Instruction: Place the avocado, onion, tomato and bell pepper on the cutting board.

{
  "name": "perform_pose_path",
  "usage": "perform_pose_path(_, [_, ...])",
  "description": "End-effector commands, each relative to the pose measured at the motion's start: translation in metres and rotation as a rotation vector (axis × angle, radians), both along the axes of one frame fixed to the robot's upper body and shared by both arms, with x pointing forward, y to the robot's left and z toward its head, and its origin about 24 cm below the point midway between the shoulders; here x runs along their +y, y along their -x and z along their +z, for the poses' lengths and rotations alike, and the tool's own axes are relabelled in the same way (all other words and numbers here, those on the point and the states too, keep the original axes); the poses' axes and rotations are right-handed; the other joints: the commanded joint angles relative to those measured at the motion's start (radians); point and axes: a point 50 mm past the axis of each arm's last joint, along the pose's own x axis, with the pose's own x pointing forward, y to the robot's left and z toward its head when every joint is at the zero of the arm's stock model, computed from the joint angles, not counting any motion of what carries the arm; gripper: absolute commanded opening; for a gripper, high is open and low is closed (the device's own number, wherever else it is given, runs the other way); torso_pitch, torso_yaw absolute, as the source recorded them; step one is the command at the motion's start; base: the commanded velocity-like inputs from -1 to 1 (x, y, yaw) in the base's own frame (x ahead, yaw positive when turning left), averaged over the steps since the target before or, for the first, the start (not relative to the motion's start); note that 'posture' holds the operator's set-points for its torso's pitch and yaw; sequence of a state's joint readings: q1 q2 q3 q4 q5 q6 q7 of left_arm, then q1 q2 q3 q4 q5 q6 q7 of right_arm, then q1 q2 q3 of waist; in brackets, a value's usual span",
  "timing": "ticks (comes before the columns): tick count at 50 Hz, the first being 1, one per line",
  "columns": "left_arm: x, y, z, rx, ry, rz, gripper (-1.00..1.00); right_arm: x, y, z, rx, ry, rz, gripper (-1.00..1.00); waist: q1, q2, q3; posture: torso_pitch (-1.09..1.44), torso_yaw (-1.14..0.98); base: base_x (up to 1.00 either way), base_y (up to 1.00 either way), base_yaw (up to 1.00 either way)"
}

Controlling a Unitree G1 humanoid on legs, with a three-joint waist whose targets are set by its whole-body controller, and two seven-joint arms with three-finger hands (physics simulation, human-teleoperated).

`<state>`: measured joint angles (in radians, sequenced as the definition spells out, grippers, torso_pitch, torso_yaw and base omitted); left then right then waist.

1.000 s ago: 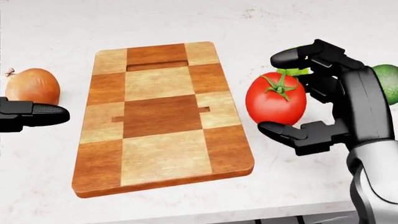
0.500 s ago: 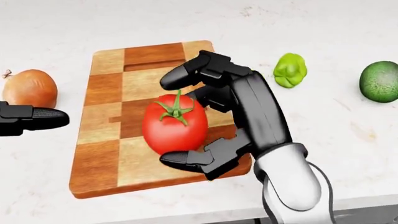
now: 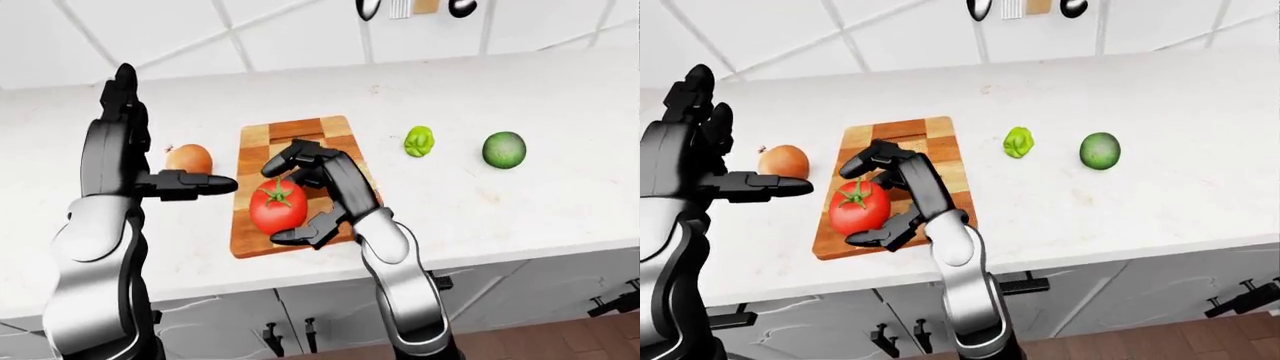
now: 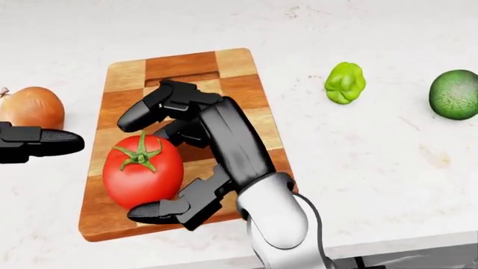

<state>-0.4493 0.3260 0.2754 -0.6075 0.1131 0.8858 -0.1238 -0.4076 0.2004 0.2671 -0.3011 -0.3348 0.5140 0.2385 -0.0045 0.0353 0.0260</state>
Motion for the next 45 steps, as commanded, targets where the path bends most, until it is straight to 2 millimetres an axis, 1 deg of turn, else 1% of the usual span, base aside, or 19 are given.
perform_pose_path(1, [0.0,0.005,0.015,-0.084,-0.026,0.005,1.0,0.002,0.003,0.018,-0.094,-0.033,0.011,-0.44,-0.001,0.008,-0.023,0.0,0.0,0.0,0.0,0.0])
perform_pose_path(3, [0.0,0.005,0.014,-0.083,-0.026,0.004,1.0,0.005,0.003,0.014,-0.092,-0.025,0.017,-0.44,-0.001,0.008,-0.023,0.0,0.0,0.0,0.0,0.0])
perform_pose_path(10, [-0.001,0.006,0.014,-0.082,-0.027,0.003,1.0,0.007,0.0,0.011,-0.092,-0.02,0.015,-0.45,-0.002,0.01,-0.023,0.0,0.0,0.0,0.0,0.0])
perform_pose_path(13, [-0.001,0.006,0.015,-0.083,-0.028,0.004,1.0,0.008,-0.002,0.005,-0.088,-0.013,0.008,-0.44,-0.002,0.01,-0.023,0.0,0.0,0.0,0.0,0.0])
perform_pose_path(21, [-0.002,0.005,0.014,-0.082,-0.028,0.002,1.0,0.012,-0.009,0.004,-0.107,0.014,-0.006,-0.42,-0.003,0.012,-0.023,0.0,0.0,0.0,0.0,0.0])
perform_pose_path(26, [-0.001,0.005,0.014,-0.082,-0.027,0.003,1.0,0.012,-0.013,0.002,-0.116,0.033,-0.016,-0.33,-0.003,0.012,-0.023,0.0,0.0,0.0,0.0,0.0])
perform_pose_path(35, [-0.001,0.006,0.014,-0.081,-0.027,0.005,1.0,0.01,-0.015,0.002,-0.121,0.045,-0.025,-0.26,-0.001,0.012,-0.022,0.0,0.0,0.0,0.0,0.0])
perform_pose_path(37, [-0.001,0.005,0.014,-0.081,-0.028,0.004,1.0,0.01,-0.015,0.002,-0.122,0.045,-0.025,-0.22,0.0,0.011,-0.022,0.0,0.0,0.0,0.0,0.0])
perform_pose_path(38, [-0.001,0.005,0.014,-0.081,-0.027,0.004,1.0,0.01,-0.015,0.003,-0.123,0.046,-0.026,-0.15,0.001,0.011,-0.022,0.0,0.0,0.0,0.0,0.0])
perform_pose_path(43, [-0.001,0.004,0.013,-0.08,-0.026,0.004,1.0,0.01,-0.015,0.003,-0.124,0.045,-0.026,-0.1,0.002,0.01,-0.022,0.0,0.0,0.0,0.0,0.0])
perform_pose_path(45, [-0.001,0.005,0.013,-0.08,-0.026,0.005,1.0,0.01,-0.015,0.003,-0.123,0.044,-0.022,-0.04,0.002,0.01,-0.023,0.0,0.0,0.0,0.0,0.0])
